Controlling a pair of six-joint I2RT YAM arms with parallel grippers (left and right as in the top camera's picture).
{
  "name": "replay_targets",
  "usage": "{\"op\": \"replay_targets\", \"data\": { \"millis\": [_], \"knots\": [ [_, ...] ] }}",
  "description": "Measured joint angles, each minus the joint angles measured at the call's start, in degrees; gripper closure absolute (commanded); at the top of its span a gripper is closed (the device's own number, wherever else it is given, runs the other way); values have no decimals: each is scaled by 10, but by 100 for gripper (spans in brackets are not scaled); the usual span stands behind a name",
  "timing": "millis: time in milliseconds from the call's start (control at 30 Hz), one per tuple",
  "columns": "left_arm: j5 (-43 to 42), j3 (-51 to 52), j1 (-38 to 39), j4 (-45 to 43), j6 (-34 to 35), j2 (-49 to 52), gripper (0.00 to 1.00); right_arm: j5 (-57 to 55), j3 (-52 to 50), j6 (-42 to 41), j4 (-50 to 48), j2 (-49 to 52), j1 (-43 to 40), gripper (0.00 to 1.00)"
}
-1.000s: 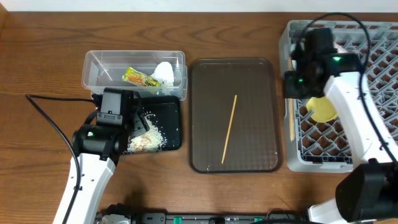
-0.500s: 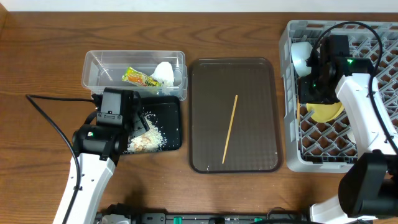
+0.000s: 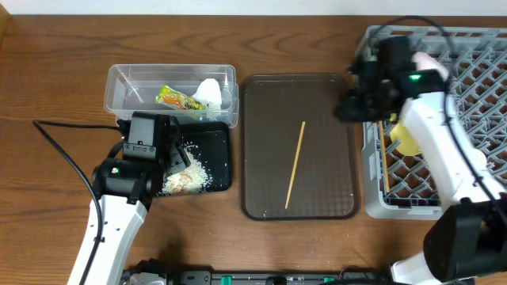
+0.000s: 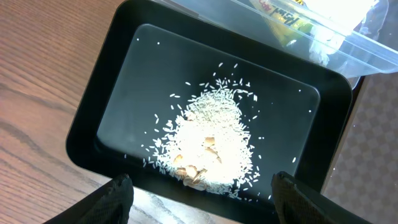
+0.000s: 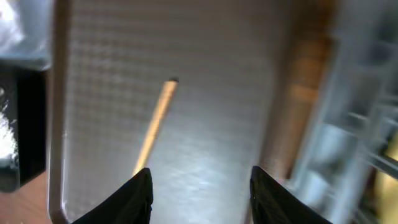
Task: Sort waste into correct bins and load items into the dishwasher rack
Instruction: 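Return the right gripper to the tray and grasp the second chopstick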
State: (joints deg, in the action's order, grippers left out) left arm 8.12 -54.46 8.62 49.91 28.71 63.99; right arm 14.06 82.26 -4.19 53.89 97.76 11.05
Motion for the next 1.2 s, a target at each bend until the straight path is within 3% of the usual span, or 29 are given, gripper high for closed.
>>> {"op": "replay_targets", "data": {
  "millis": [233, 567, 767, 967, 1200],
  "knots": [
    [0, 0, 0, 0, 0, 0, 26, -30, -73, -50, -68, 6, 126, 47],
    [0, 0, 0, 0, 0, 0, 26, -87, -212, -185, -185, 42, 216, 52],
    [0, 0, 0, 0, 0, 0, 26, -128, -250, -240, -210, 42, 226, 80],
    [0, 0, 0, 0, 0, 0, 26, -140, -250, -258, -207, 42, 224, 99],
    [0, 0, 0, 3, 0, 0, 26, -138, -198, -231, -120, 34, 169, 99]
  ]
}}
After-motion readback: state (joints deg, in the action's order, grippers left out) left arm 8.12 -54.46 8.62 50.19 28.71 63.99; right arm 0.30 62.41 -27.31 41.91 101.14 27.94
